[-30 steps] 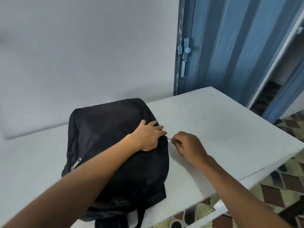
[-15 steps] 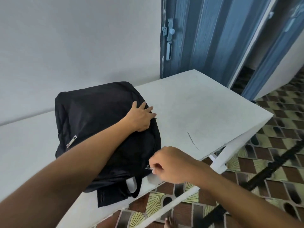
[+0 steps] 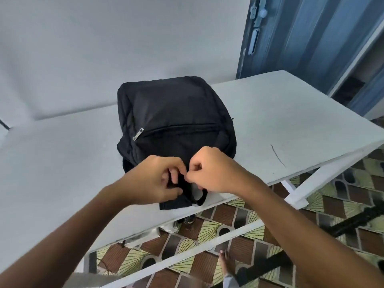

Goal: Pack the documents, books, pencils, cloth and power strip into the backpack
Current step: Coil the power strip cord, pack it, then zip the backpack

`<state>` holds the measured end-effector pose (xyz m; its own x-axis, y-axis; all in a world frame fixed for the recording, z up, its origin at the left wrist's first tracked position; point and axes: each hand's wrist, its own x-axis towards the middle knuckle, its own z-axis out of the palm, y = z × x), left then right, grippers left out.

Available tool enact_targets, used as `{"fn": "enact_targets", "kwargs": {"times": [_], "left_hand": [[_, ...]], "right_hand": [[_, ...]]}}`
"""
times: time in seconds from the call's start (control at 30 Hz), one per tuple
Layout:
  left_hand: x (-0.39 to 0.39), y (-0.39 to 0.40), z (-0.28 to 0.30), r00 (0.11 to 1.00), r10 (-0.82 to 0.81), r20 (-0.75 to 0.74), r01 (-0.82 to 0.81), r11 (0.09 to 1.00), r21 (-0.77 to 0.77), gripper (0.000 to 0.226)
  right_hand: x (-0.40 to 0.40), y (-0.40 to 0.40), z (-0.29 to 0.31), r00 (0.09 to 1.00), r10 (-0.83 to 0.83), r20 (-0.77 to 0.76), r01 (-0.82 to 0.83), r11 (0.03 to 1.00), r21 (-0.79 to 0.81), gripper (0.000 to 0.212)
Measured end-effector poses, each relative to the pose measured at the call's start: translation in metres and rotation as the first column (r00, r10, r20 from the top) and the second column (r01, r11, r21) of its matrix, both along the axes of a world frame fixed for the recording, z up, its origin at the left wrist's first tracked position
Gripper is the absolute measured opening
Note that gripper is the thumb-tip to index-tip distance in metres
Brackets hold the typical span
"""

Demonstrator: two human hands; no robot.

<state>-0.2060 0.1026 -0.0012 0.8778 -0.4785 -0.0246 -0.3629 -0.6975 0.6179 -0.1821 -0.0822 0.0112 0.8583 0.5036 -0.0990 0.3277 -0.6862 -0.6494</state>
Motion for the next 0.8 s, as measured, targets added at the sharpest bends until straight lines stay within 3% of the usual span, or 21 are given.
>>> {"fn": "enact_targets", "kwargs": {"times": [0.07, 0.17, 0.23, 0.33, 0.4, 0.53, 0.7, 0.8], "left_hand": [[-0.011, -0.004, -0.024, 0.958, 0.087, 0.272, -0.082, 0.996, -0.033, 0.021], [-0.015, -0.017, -0.044, 0.857, 0.28, 0.433, -0.218, 0.958, -0.189, 0.013], [-0.015, -0.021, -0.05, 0.815, 0.349, 0.462, -0.268, 0.935, -0.234, 0.008], [-0.015, -0.021, -0.053, 0.809, 0.362, 0.464, -0.288, 0.931, -0.225, 0.013], [-0.014, -0.019, -0.049, 0.842, 0.37, 0.392, -0.299, 0.926, -0.231, 0.018], [-0.011, -0.019, -0.043, 0.9, 0.383, 0.21, -0.331, 0.912, -0.244, 0.017], [-0.025, -0.012, -0.038, 0.883, 0.3, 0.361, -0.28, 0.954, -0.108, 0.022], [-0.029, 0.017, -0.03, 0.884, 0.292, 0.364, -0.276, 0.956, -0.095, 0.026]], "right_hand": [[-0.005, 0.012, 0.001, 0.995, -0.006, 0.095, 0.014, 0.996, -0.085, 0.029], [-0.018, 0.025, -0.001, 0.962, 0.035, 0.272, 0.029, 0.973, -0.228, 0.036], [-0.023, 0.027, -0.003, 0.932, 0.07, 0.356, 0.027, 0.965, -0.261, 0.037], [-0.021, 0.018, -0.003, 0.927, 0.132, 0.35, -0.031, 0.959, -0.28, 0.026], [-0.016, 0.008, 0.0, 0.934, 0.13, 0.333, -0.046, 0.968, -0.247, 0.012], [-0.003, 0.0, -0.017, 0.913, 0.186, 0.364, -0.058, 0.941, -0.333, 0.024], [0.004, -0.001, -0.03, 0.894, 0.241, 0.378, -0.091, 0.923, -0.374, 0.007], [0.006, -0.006, -0.022, 0.913, 0.215, 0.346, -0.083, 0.93, -0.358, 0.004]]}}
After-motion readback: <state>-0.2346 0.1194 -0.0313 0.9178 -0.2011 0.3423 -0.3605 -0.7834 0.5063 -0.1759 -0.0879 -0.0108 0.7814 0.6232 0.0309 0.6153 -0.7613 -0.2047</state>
